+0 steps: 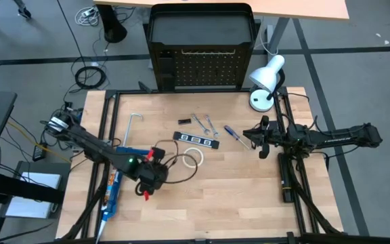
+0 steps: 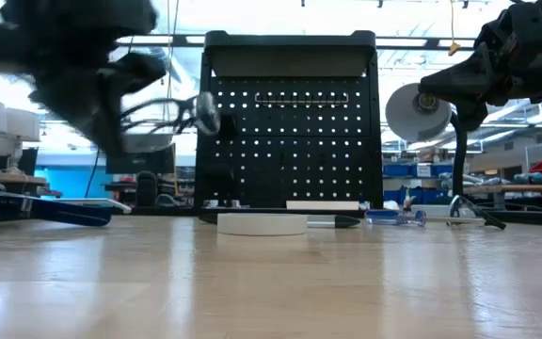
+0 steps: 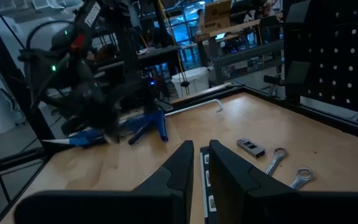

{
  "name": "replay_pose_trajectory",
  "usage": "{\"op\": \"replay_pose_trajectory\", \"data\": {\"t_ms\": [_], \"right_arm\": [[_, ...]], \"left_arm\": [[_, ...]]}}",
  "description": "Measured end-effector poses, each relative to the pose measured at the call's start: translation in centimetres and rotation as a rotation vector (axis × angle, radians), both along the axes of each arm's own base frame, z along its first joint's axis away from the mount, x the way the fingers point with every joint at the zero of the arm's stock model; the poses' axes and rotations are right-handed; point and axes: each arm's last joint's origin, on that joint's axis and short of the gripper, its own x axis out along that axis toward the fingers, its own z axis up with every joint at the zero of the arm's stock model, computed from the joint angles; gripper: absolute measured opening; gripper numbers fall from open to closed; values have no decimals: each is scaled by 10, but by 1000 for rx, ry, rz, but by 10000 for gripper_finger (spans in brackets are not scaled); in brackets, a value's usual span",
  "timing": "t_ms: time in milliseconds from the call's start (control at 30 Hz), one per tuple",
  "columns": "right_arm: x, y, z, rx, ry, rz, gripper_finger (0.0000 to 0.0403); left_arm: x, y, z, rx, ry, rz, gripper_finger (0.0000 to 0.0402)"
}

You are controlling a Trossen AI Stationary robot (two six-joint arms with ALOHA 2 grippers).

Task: Hang tools onto peg board
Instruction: Put the left safety glasses on top of the pegboard

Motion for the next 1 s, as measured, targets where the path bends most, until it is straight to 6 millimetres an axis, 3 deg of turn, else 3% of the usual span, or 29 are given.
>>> {"op": "replay_pose_trajectory", "data": {"t_ms": [333,633,1000], "right_arm": [[-1,0,14,39,-151,13,57],[-2,1,20,39,-213,22,57],[-1,1,18,13,-187,20,57]], "left_arm": [[29,20,68,131,-183,118,20],[51,57,141,90,-344,139,20],[45,119,252,8,-672,96,21]]}}
